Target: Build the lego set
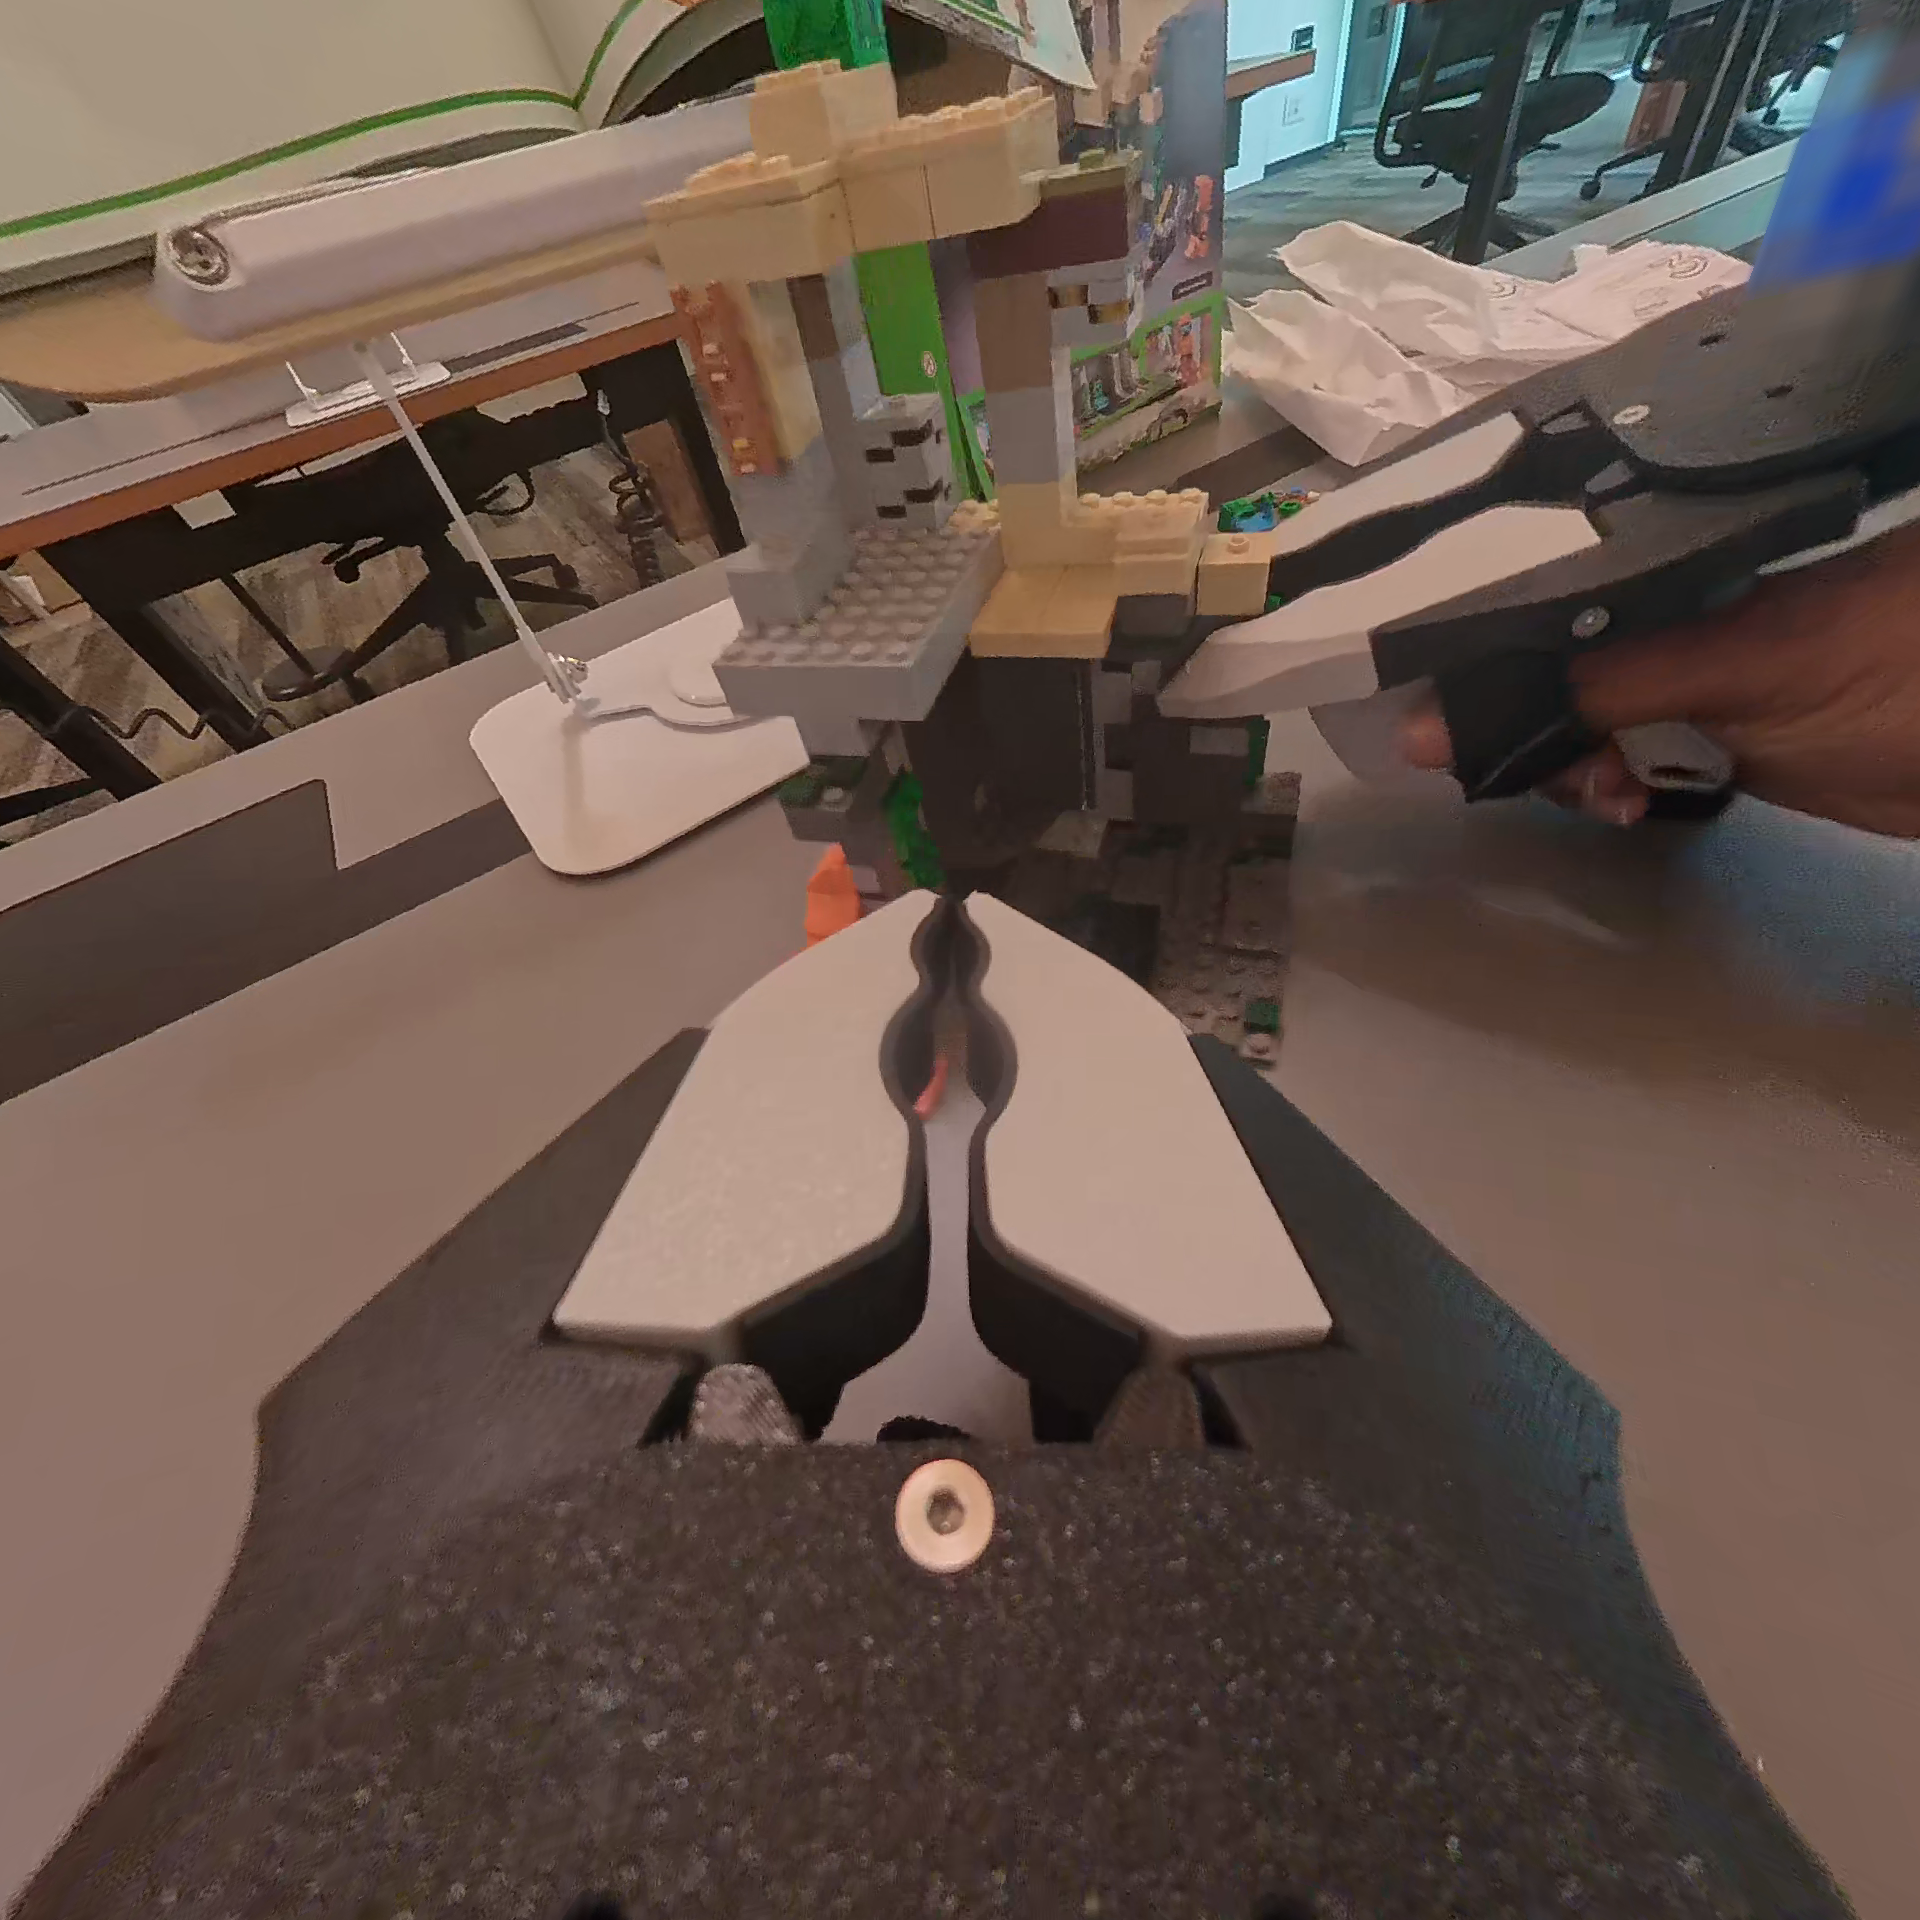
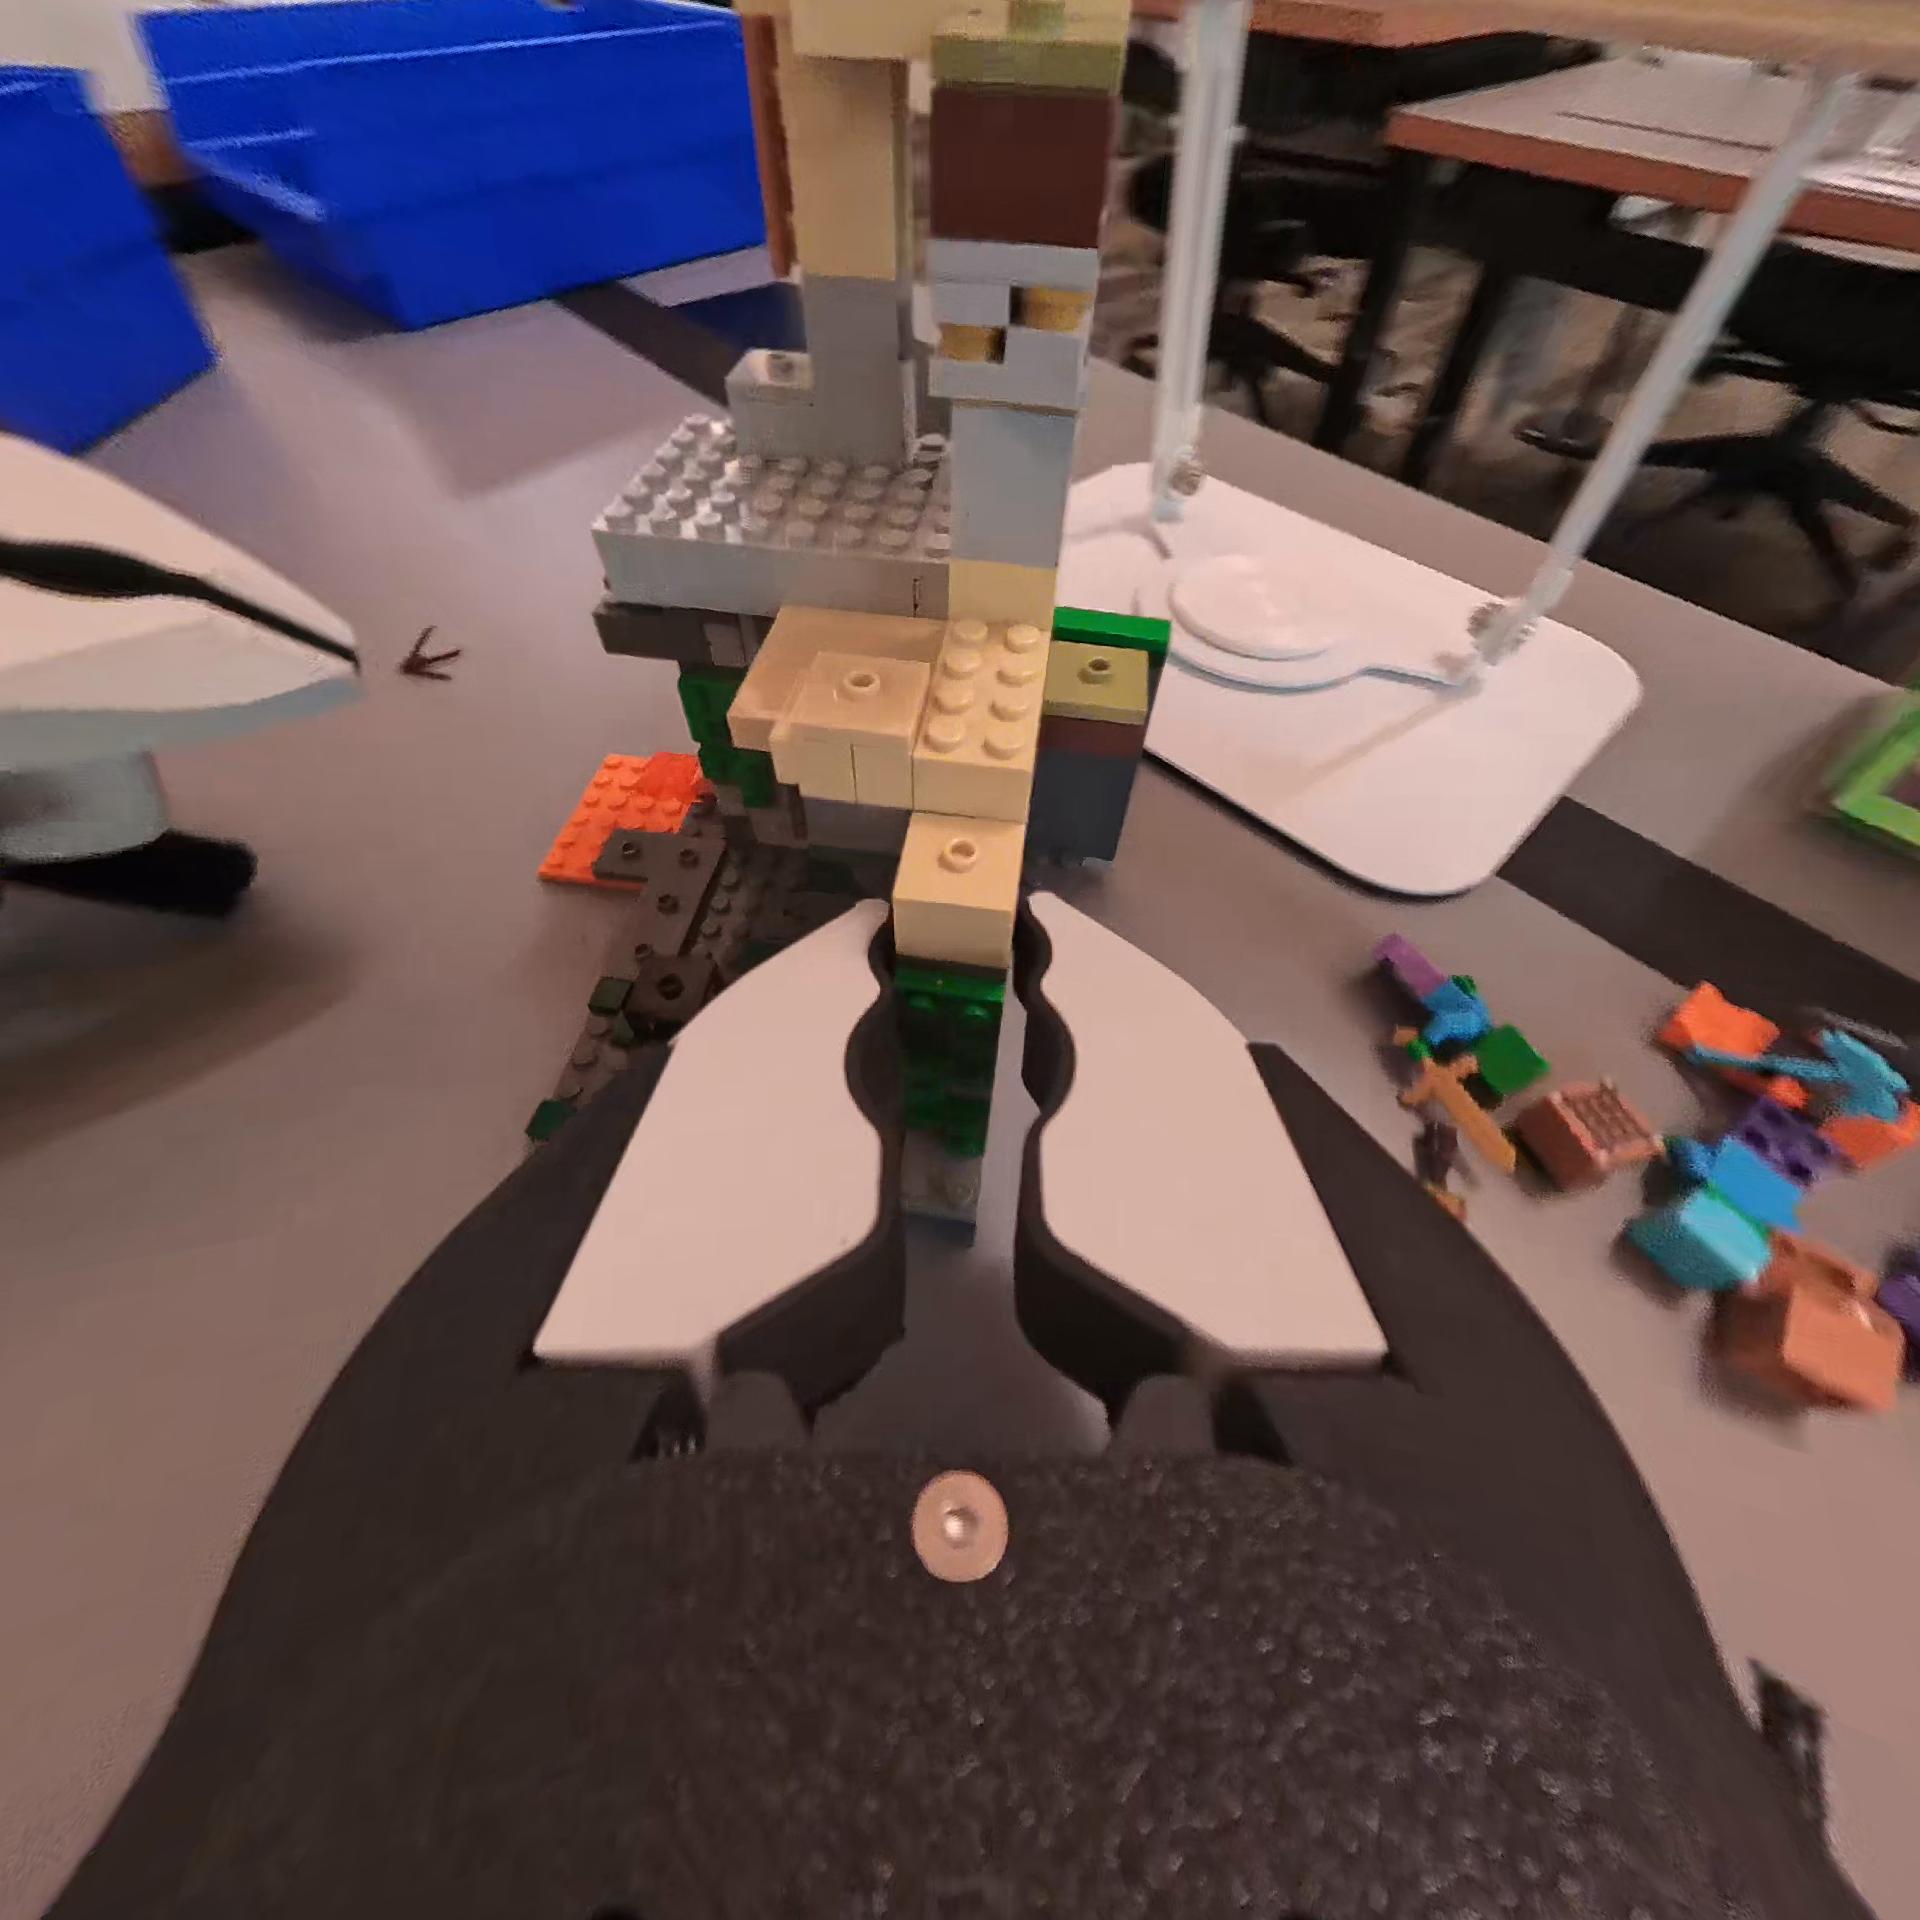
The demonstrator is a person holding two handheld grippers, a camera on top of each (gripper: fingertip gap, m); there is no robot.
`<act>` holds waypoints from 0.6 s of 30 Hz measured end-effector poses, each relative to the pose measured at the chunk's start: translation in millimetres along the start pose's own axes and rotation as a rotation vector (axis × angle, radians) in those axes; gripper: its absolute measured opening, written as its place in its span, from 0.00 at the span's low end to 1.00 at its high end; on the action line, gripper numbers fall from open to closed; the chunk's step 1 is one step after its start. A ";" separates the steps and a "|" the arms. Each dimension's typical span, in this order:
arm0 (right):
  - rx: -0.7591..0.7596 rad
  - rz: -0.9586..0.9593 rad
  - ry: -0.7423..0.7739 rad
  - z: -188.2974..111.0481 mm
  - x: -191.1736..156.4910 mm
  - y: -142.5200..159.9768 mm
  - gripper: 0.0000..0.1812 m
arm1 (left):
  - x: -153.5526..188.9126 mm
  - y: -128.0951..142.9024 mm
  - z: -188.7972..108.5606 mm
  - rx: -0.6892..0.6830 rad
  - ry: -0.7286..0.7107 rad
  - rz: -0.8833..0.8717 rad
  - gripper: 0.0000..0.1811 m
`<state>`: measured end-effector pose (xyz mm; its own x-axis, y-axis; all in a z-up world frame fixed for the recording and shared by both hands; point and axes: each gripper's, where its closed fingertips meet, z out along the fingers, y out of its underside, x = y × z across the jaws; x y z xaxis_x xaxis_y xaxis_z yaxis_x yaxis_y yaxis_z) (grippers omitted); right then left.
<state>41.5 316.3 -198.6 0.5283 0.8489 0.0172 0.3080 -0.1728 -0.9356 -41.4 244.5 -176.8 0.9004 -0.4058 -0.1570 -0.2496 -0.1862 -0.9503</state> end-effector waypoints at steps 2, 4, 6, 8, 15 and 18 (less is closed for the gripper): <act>0.008 -0.027 -0.114 1.5 2.4 -0.5 0.11 | 0.4 -0.8 0.2 -0.001 -0.001 -0.003 0.00; 0.010 -0.025 -0.186 3.0 4.6 -1.1 0.10 | 1.0 -0.9 -0.3 -0.001 -0.005 0.002 0.00; 0.012 -0.026 -0.204 4.1 5.0 -1.6 0.10 | 0.9 0.4 -0.4 -0.007 -0.009 0.008 0.00; 0.012 -0.039 -0.202 4.3 3.9 -1.6 0.10 | 0.3 1.3 0.2 -0.012 -0.012 0.005 0.00; 0.012 -0.057 -0.204 4.6 3.4 -1.6 0.10 | 2.2 2.1 1.0 -0.017 -0.011 0.003 0.00; 0.012 -0.060 -0.201 4.6 3.4 -1.5 0.10 | 2.3 1.6 0.4 -0.016 -0.012 0.003 0.00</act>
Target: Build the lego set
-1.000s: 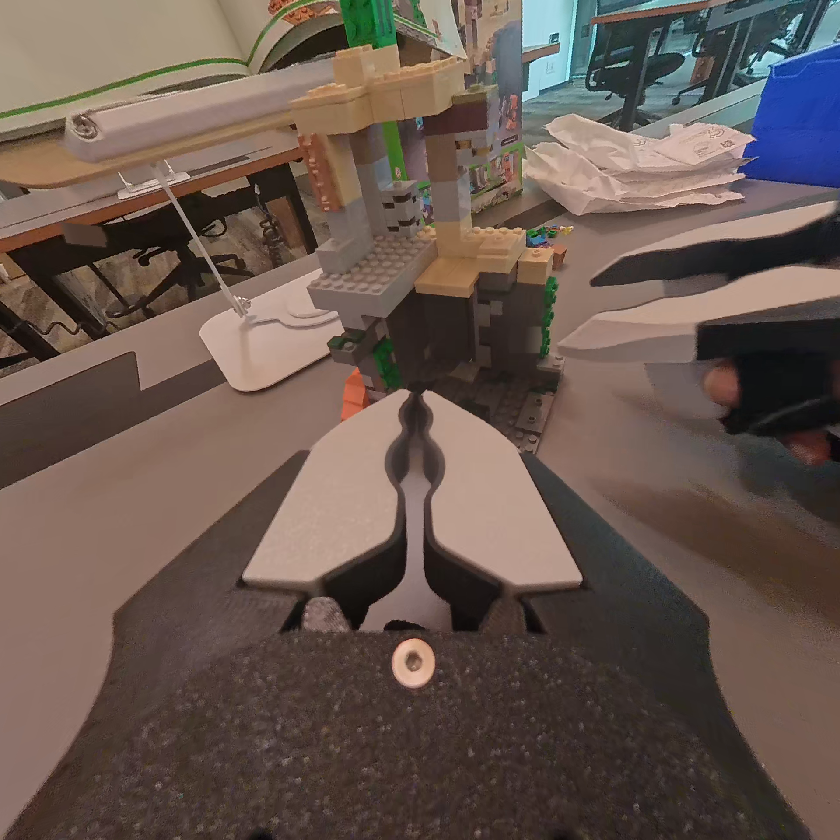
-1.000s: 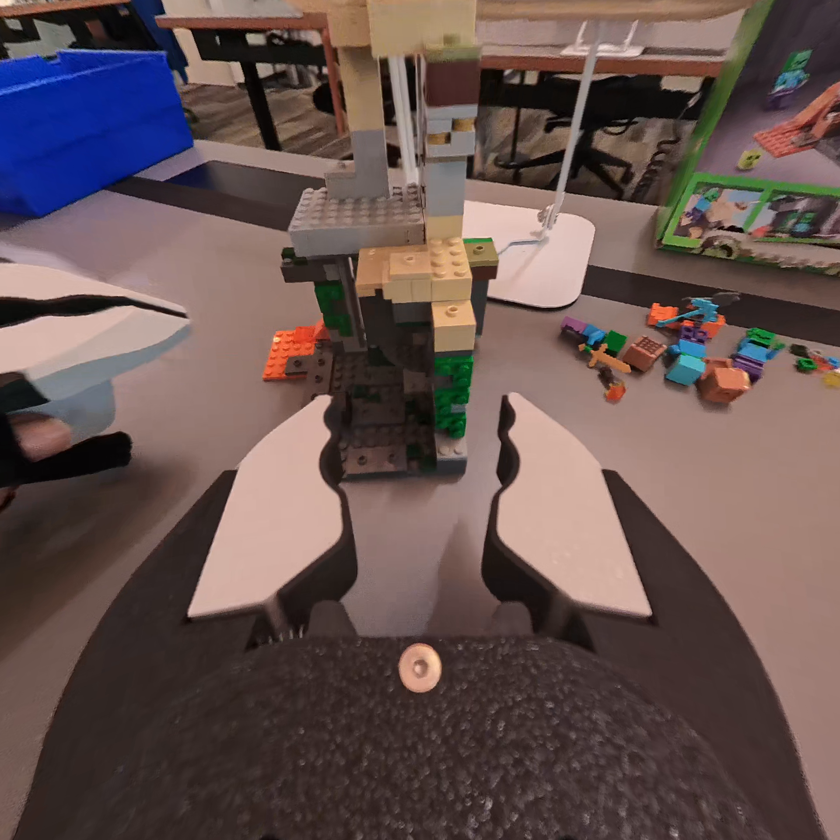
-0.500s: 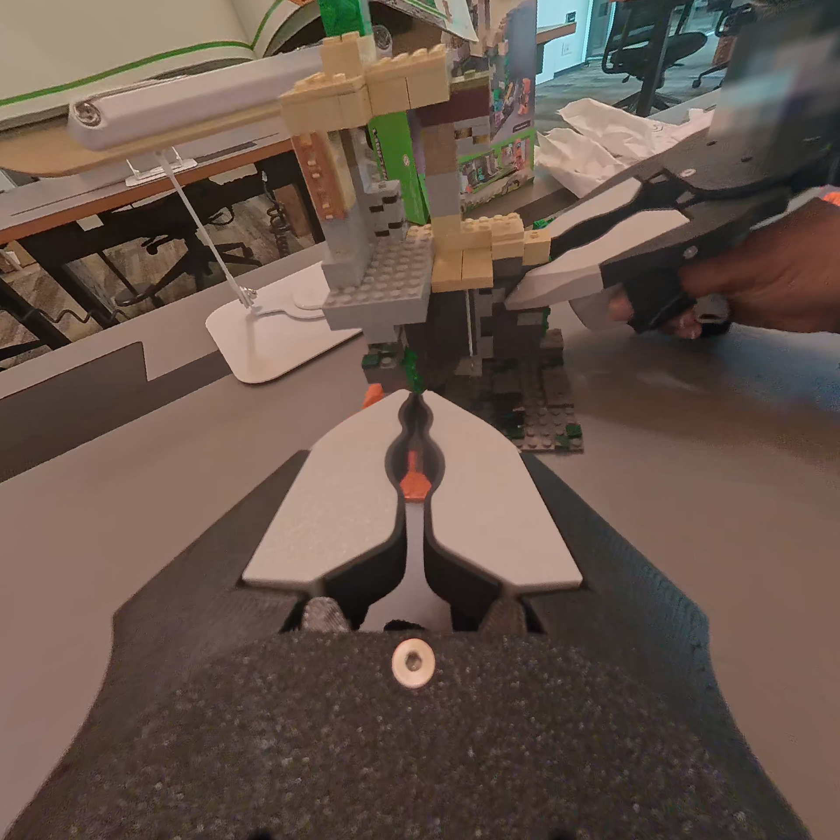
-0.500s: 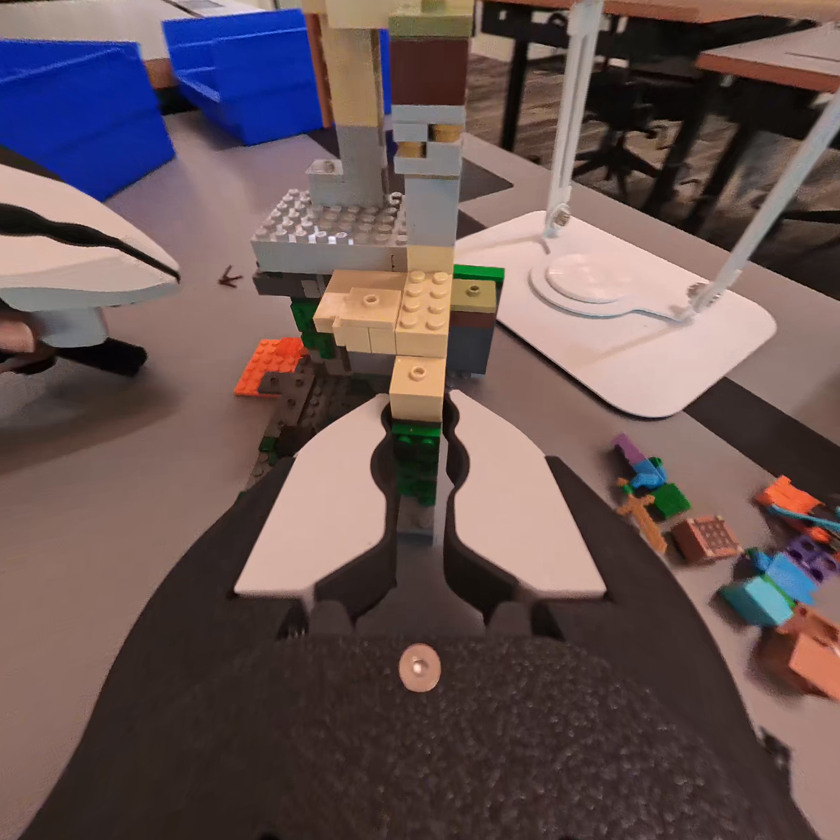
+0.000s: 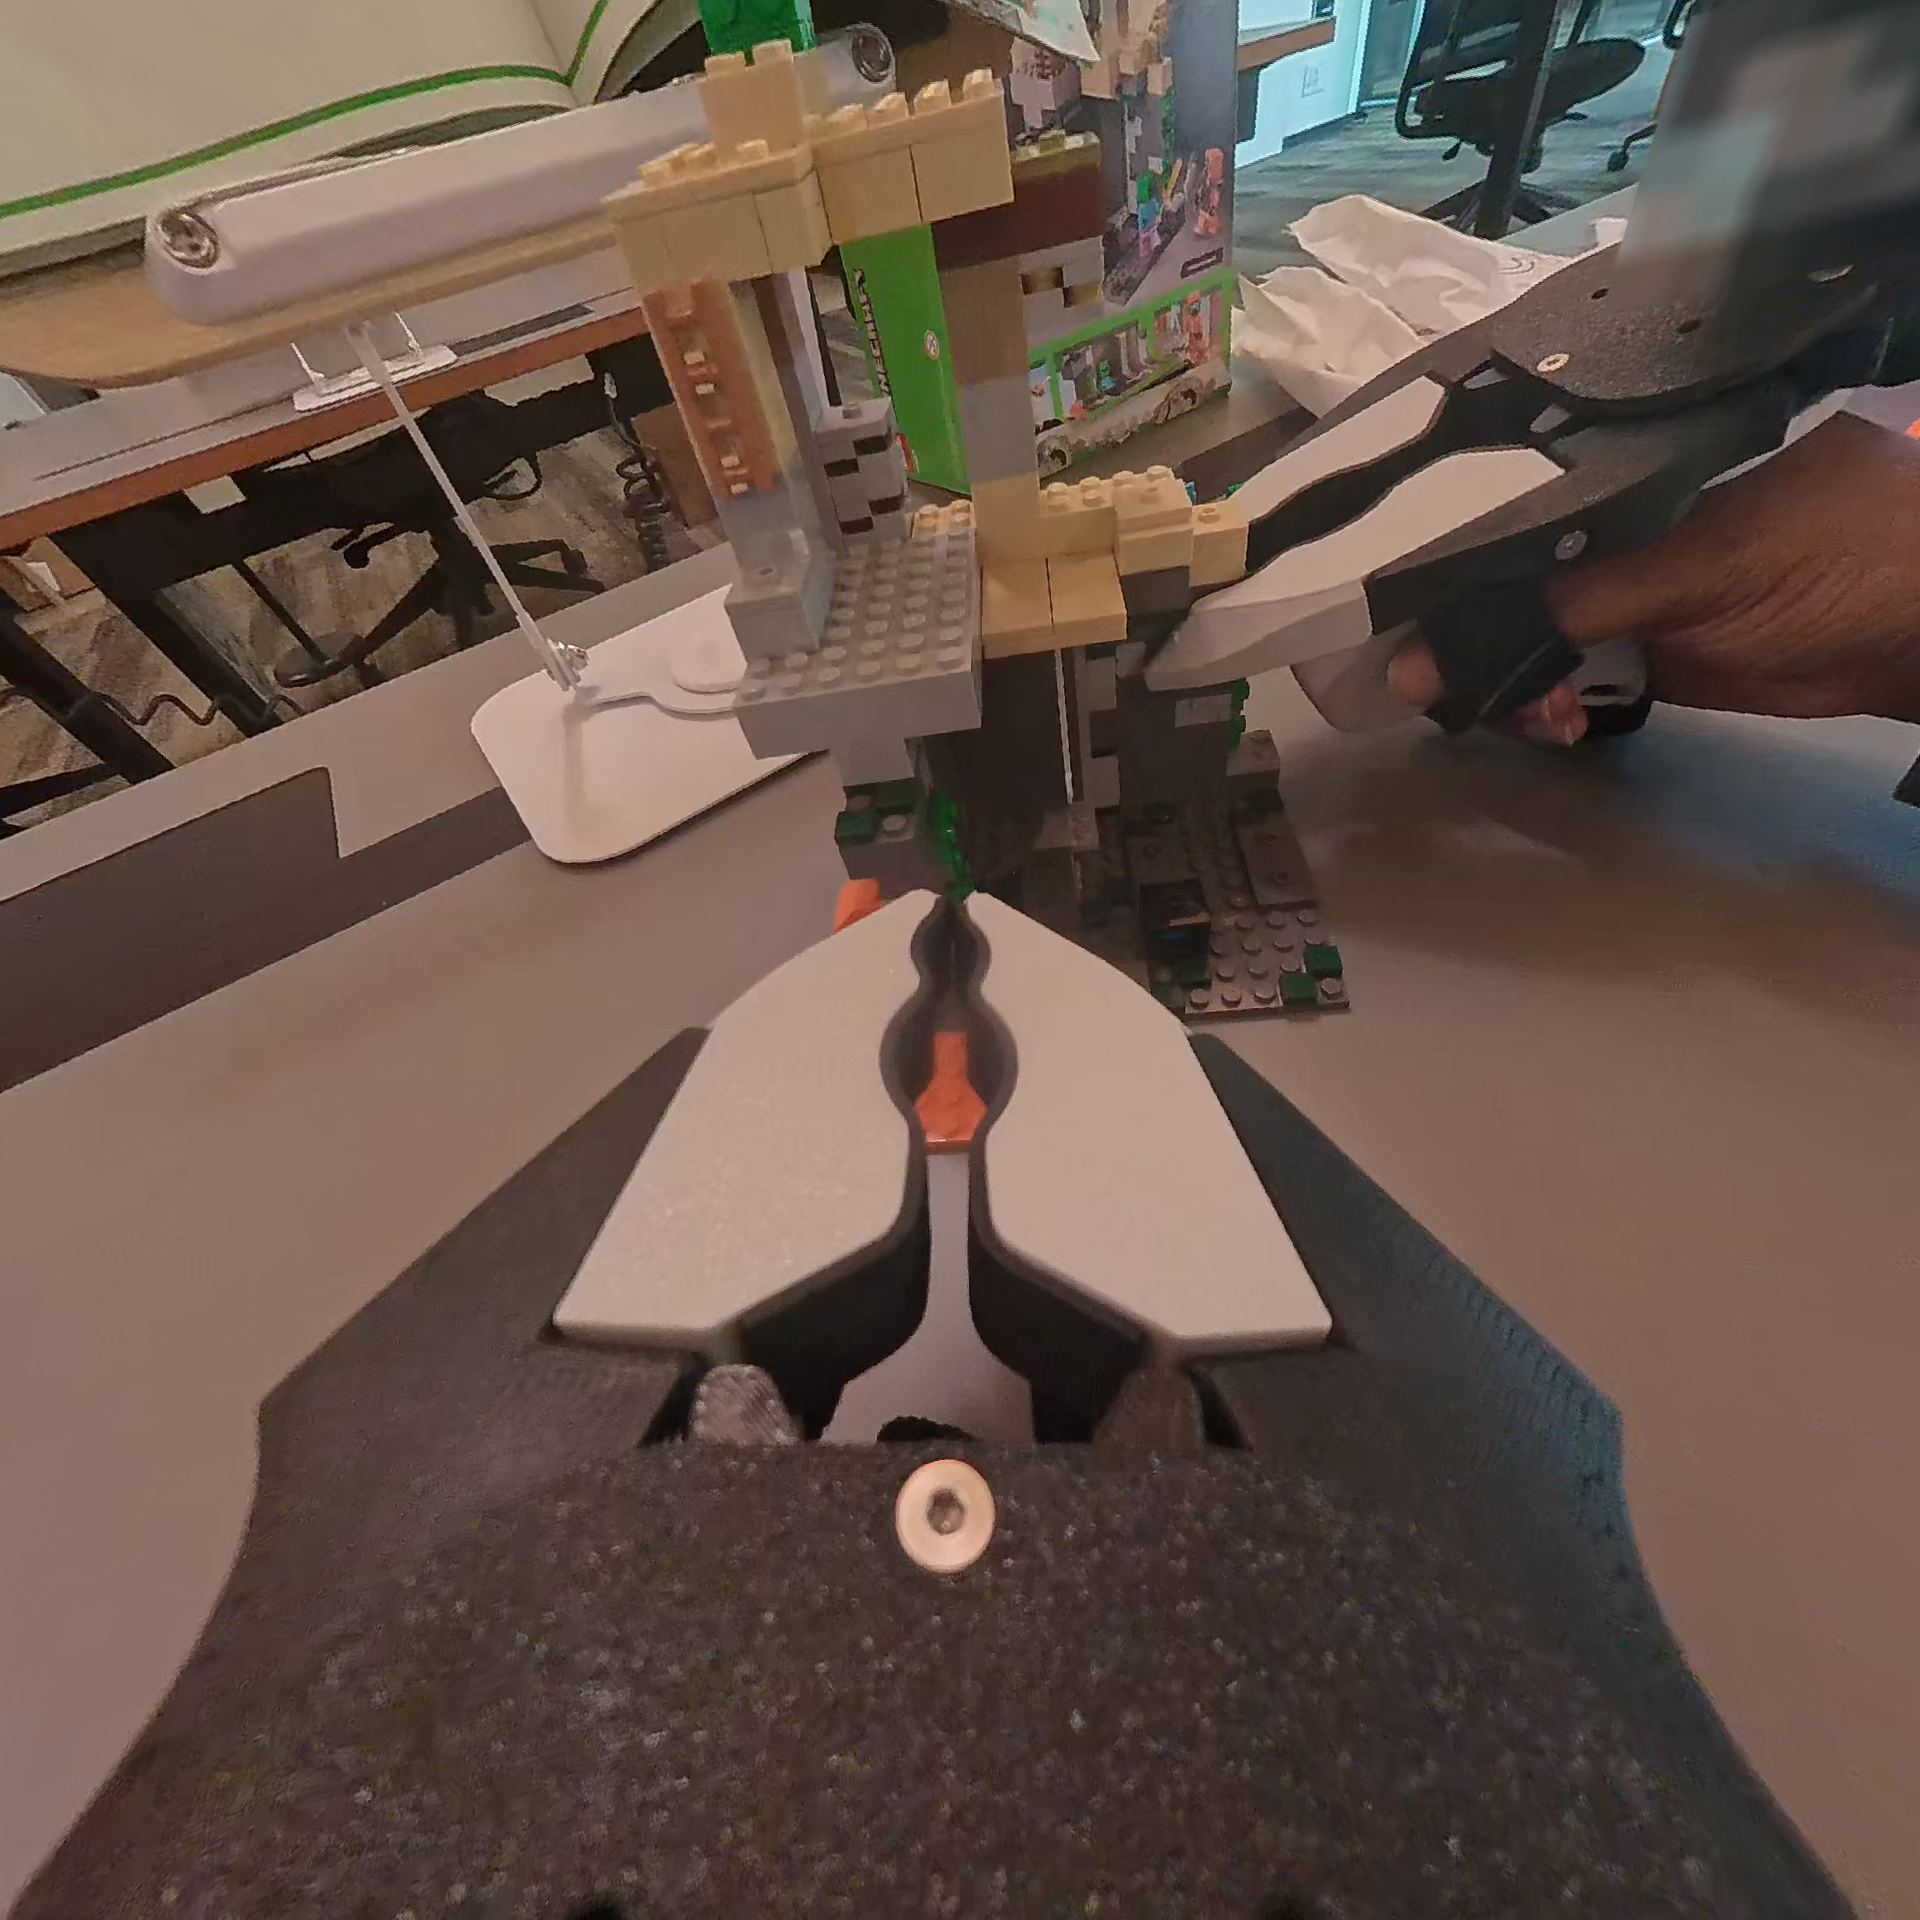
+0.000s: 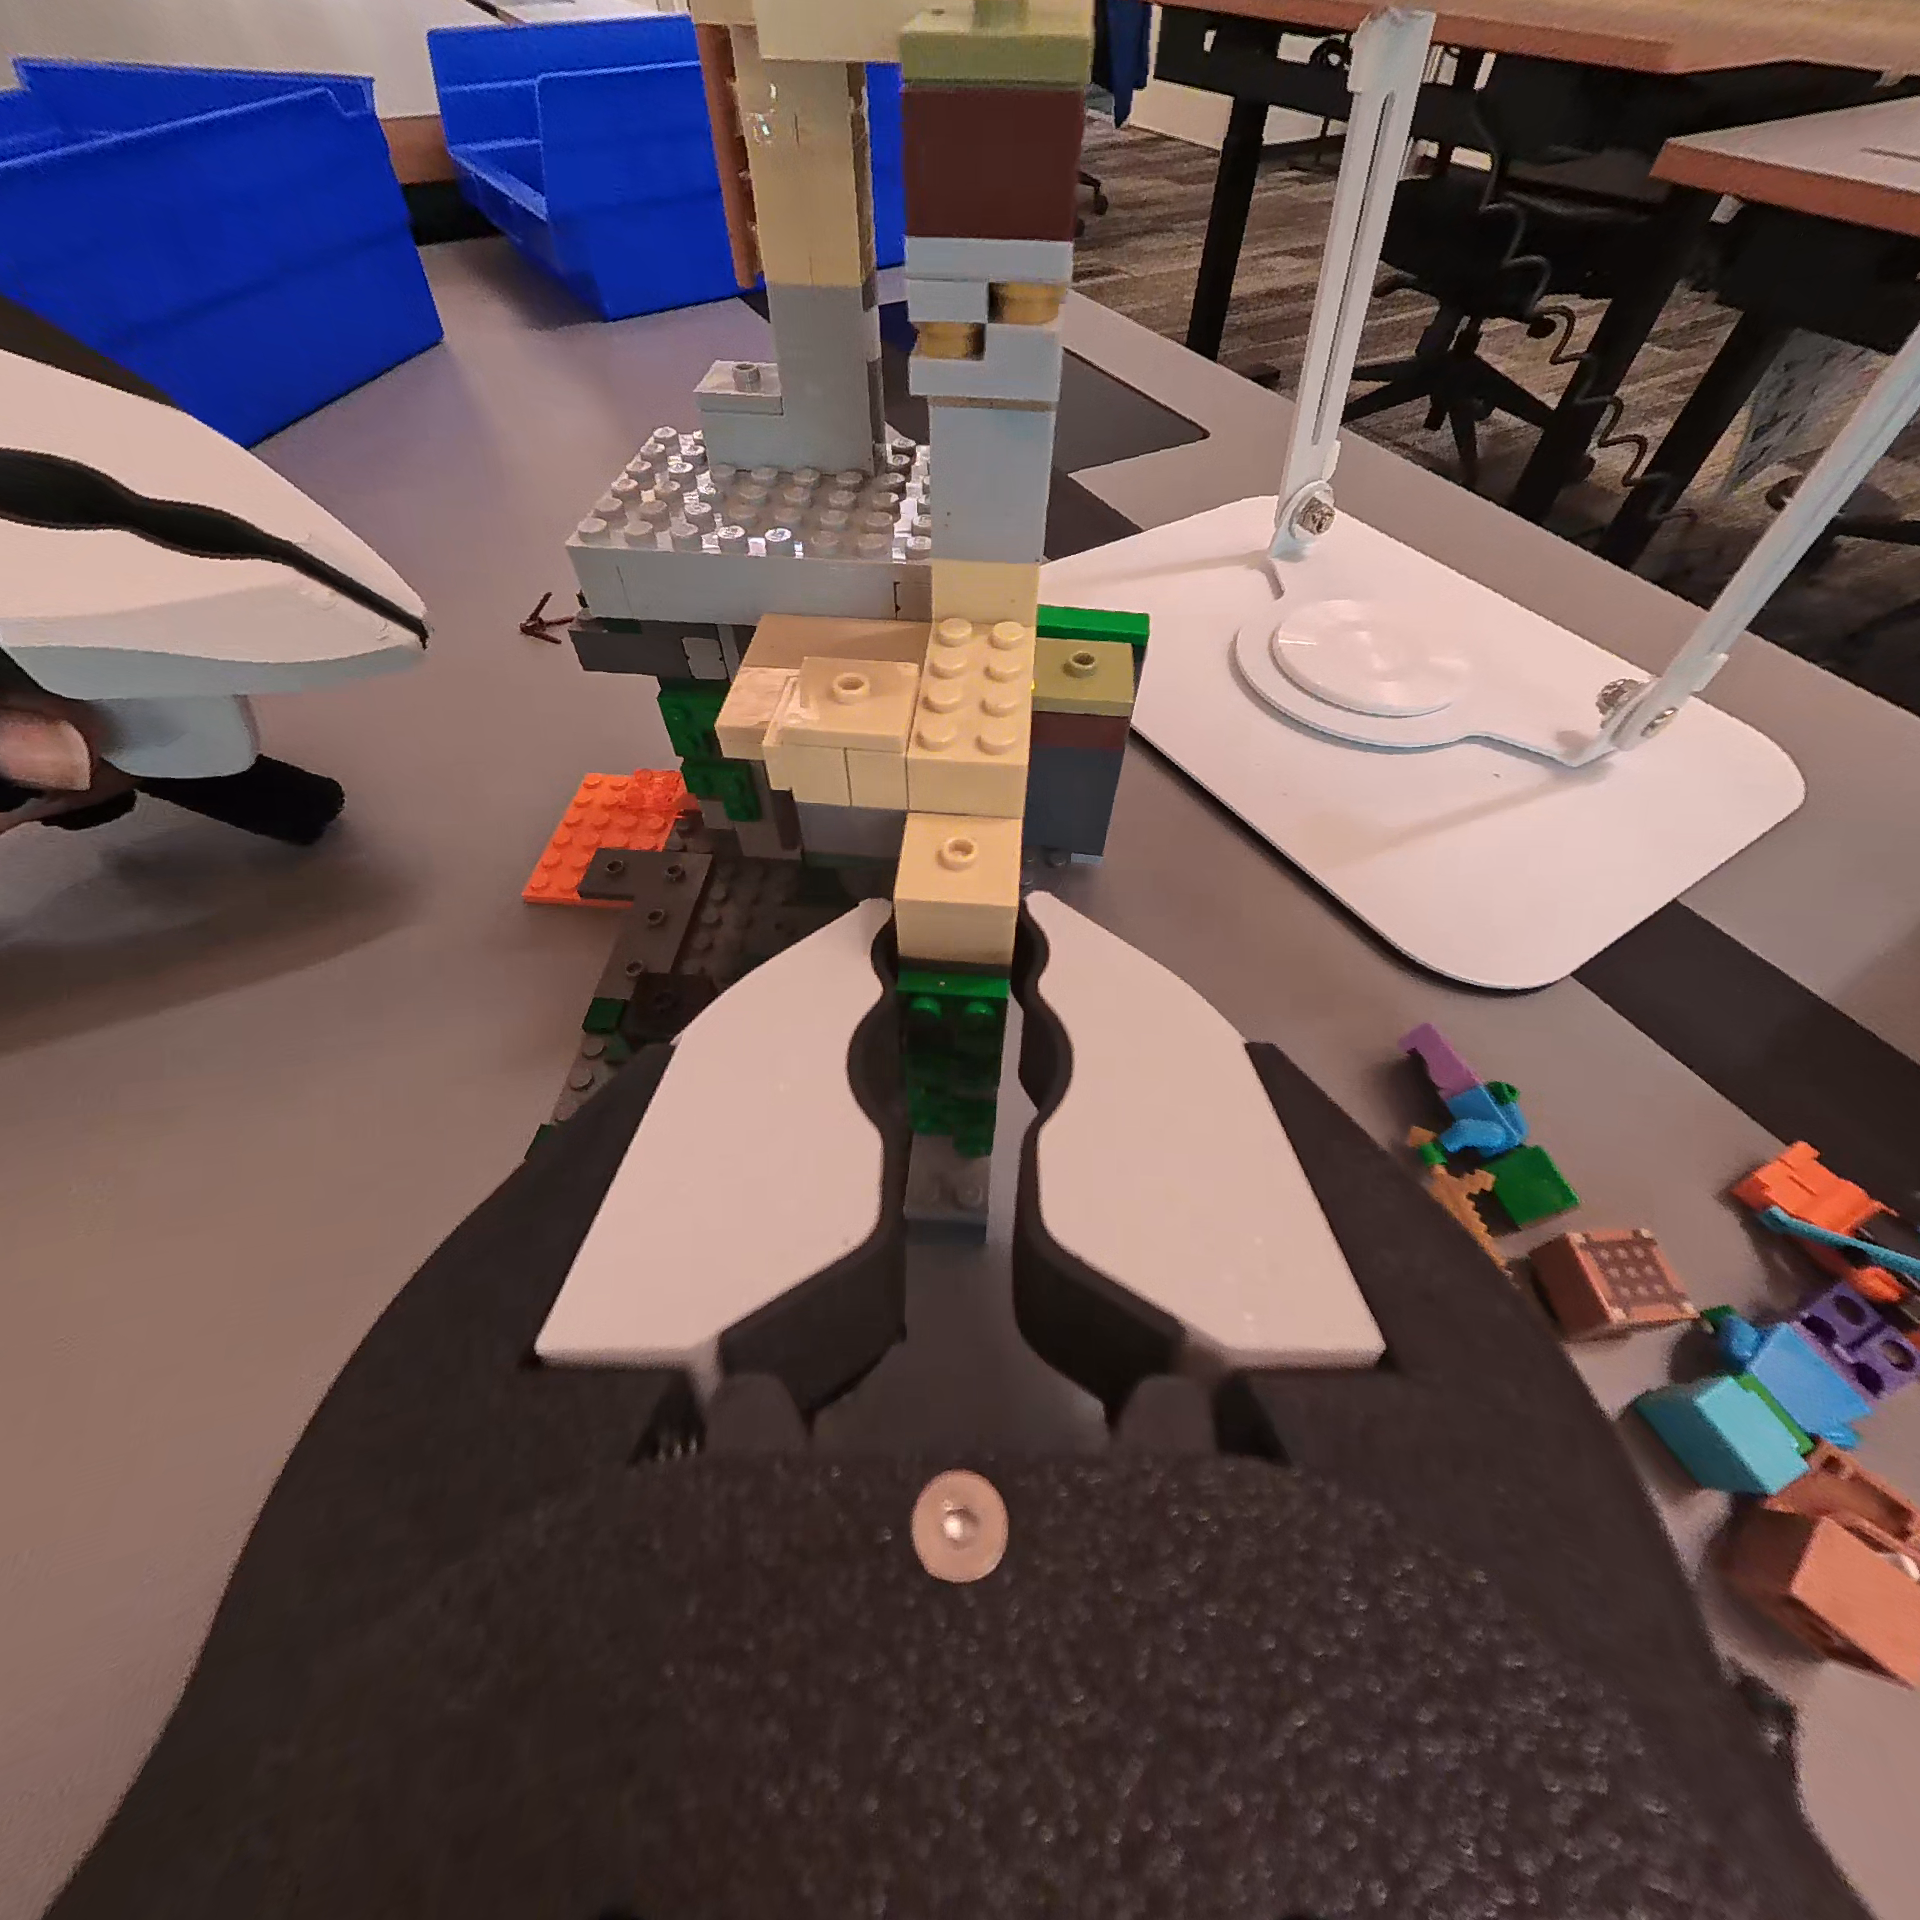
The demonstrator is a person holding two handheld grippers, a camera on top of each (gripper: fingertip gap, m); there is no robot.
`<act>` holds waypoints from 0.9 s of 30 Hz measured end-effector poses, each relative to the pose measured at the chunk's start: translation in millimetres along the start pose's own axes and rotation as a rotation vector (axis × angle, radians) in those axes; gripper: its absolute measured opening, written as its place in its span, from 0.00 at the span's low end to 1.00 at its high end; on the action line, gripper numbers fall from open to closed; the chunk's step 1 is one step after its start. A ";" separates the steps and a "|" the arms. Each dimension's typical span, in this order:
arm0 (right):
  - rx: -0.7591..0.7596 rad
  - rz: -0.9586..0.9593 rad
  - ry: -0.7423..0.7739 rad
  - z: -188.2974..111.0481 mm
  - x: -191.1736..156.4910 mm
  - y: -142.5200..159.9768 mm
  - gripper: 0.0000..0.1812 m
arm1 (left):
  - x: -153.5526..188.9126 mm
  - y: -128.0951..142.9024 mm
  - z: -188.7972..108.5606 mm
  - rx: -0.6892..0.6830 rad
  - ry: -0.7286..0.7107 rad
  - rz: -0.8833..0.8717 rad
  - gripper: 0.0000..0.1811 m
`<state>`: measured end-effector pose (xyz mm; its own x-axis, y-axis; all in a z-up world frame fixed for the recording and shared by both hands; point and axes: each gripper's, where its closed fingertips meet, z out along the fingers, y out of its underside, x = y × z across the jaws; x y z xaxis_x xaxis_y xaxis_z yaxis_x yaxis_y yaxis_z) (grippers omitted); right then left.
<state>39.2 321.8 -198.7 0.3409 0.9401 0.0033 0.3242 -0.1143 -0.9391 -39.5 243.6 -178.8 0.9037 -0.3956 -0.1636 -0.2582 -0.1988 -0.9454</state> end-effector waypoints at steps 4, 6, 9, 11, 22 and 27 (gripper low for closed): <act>0.000 -0.006 -0.014 -0.2 -3.8 0.2 0.10 | 0.1 0.2 0.6 -0.002 0.000 -0.001 0.00; 0.001 -0.009 -0.031 -0.2 -7.5 0.2 0.10 | 0.6 0.0 0.6 -0.001 0.001 0.001 0.00; 0.001 -0.015 -0.032 -0.3 -13.6 0.3 0.10 | 1.4 -0.1 0.2 -0.001 0.002 0.001 0.00; 0.000 -0.019 -0.027 -1.1 -17.1 0.6 0.10 | 1.9 -0.3 0.0 0.000 0.002 0.003 0.00; 0.034 0.020 0.039 -13.5 -26.4 -12.7 0.21 | 2.6 -1.5 -2.7 0.007 0.002 0.003 0.00; 0.095 -0.015 0.114 -44.0 -49.5 -37.6 0.26 | 5.2 -6.9 -4.9 0.025 0.010 -0.006 0.00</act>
<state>48.9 265.4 -148.5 0.4364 0.8982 0.0519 0.2469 -0.0641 -0.9669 -34.7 238.5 -171.7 0.9018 -0.4034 -0.1548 -0.2438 -0.1792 -0.9531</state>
